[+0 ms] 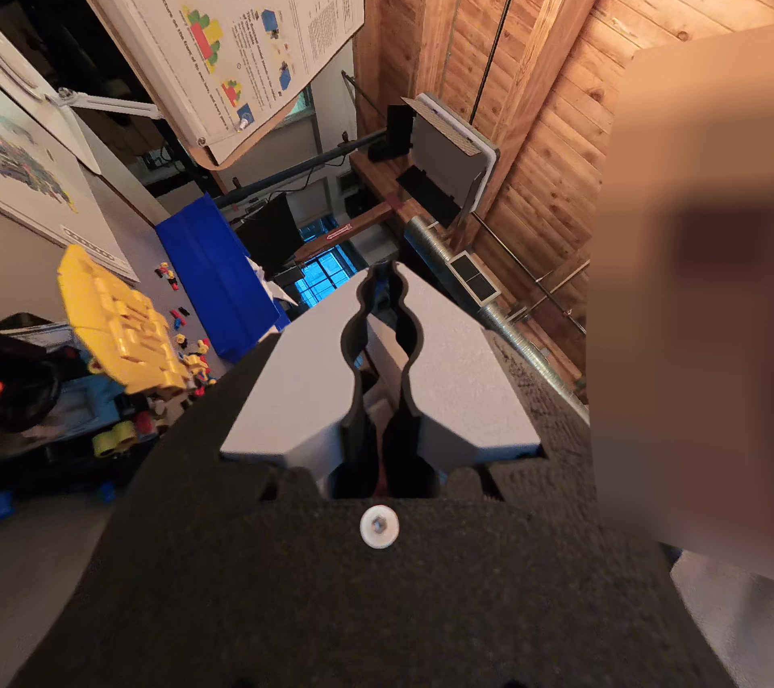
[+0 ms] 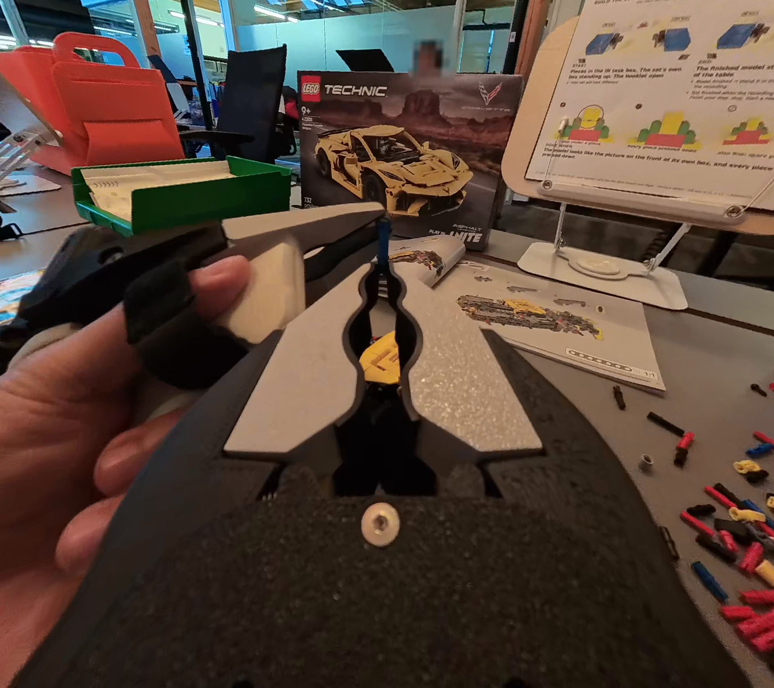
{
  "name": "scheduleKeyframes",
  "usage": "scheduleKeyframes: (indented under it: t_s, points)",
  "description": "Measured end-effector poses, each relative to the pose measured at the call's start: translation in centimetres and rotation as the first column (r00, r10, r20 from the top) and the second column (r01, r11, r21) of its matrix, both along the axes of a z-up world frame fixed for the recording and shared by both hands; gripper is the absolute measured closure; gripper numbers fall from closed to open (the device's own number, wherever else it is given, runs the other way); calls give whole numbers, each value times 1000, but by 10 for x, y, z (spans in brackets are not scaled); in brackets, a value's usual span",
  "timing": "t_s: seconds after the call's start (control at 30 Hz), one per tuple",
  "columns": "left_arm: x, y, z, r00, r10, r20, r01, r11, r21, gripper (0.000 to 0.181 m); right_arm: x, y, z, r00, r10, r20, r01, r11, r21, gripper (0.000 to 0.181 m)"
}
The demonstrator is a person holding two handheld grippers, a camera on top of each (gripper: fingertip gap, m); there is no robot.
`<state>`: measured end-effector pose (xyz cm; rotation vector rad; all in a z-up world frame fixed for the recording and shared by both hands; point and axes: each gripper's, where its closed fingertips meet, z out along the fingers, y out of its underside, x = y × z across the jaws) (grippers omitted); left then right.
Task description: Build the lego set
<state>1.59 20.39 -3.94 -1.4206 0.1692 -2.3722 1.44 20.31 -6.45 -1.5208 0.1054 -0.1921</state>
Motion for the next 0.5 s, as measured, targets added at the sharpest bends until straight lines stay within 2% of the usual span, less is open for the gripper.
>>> scheduleKeyframes:
  t_s: [0.07, 0.17, 0.23, 0.3, 0.4, 0.5]
  points:
    - [1, -2, 1, 1000, 22, -18, -22, 999, 38, 175, 2, -1, 0, 1000, 2, -12, -2, 1000, 8, 178]
    - [1, 7, -3, 990, 113, -82, -94, 974, 204, 175, -4, 1, 0, 1000, 27, 3, -27, 1000, -4, 178]
    - [0, 11, -5, 980, 164, -115, -118, 935, 333, 174, -6, 4, -4, 999, 32, 6, -32, 999, -27, 178]
    - [-5, 14, -4, 972, 206, -112, -137, 885, 445, 175, -7, 9, -12, 996, 70, -56, -74, 995, -60, 178]
    - [-8, 9, -5, 968, 209, -137, -90, 805, 586, 175, -9, 10, -13, 990, 100, -96, -106, 993, -59, 178]
    - [-11, 10, -7, 960, 235, -154, -78, 749, 659, 175, -13, 9, -9, 992, 107, -60, -110, 993, -47, 178]
